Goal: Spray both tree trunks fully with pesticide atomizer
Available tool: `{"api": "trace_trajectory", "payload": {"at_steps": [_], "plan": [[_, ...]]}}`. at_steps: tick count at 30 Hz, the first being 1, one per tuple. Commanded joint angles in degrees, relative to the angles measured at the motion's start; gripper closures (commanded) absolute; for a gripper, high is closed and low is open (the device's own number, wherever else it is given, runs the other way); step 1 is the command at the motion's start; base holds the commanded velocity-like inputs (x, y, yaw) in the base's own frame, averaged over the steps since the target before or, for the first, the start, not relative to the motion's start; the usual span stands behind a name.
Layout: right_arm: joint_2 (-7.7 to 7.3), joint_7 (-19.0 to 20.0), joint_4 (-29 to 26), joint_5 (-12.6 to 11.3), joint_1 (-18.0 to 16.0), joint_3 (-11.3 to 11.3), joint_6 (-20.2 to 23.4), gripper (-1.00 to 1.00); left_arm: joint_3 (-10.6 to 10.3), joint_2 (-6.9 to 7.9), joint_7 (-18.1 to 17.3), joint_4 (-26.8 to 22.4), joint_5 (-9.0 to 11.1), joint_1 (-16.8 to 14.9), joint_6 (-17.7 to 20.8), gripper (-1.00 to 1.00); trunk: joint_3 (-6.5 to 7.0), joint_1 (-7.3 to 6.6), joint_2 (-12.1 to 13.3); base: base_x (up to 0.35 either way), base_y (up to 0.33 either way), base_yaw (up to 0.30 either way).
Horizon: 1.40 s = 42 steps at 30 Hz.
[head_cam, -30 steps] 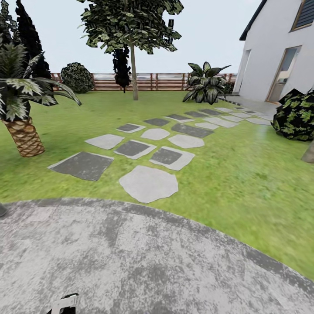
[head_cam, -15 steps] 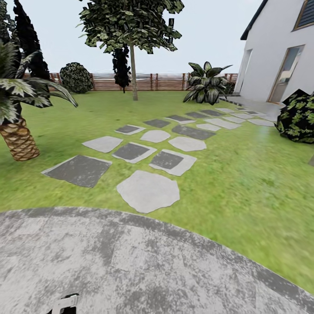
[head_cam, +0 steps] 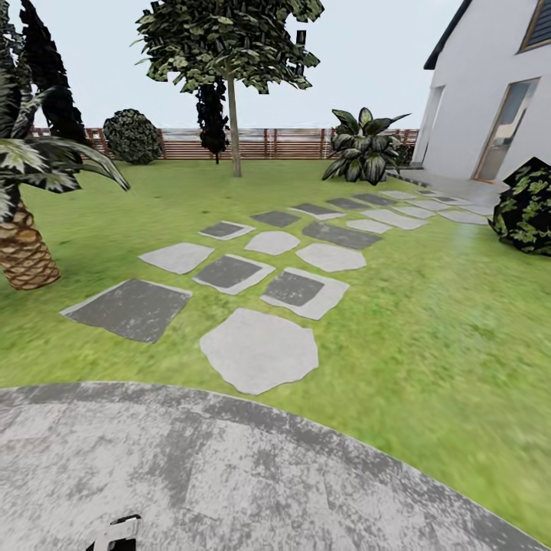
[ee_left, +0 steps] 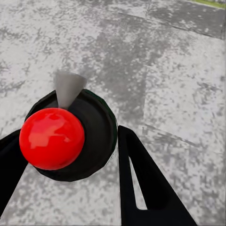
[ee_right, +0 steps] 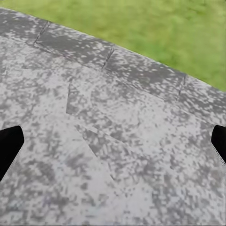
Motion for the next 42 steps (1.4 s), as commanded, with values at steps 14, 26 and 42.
{"api": "trace_trajectory", "payload": {"at_steps": [14, 26, 42], "plan": [[-0.01, 0.0, 0.0, 0.0, 0.0, 0.1, -0.2, -1.00, -0.4, -0.32, -0.1, 0.1, 0.2, 0.0, -0.2, 1.00, -0.05, 0.02, 0.0, 0.340, 0.000, 0.000], [-0.01, 0.0, 0.0, 0.0, 0.0, 0.1, -0.2, -1.00, -0.4, -0.42, -0.1, 0.1, 0.2, 0.0, -0.2, 1.00, -0.05, 0.02, 0.0, 0.340, 0.000, 0.000], [-0.01, 0.0, 0.0, 0.0, 0.0, 0.1, -0.2, -1.00, -0.4, -0.36, -0.2, 0.1, 0.2, 0.0, -0.2, 1.00, -0.05, 0.02, 0.0, 0.340, 0.000, 0.000]]}}
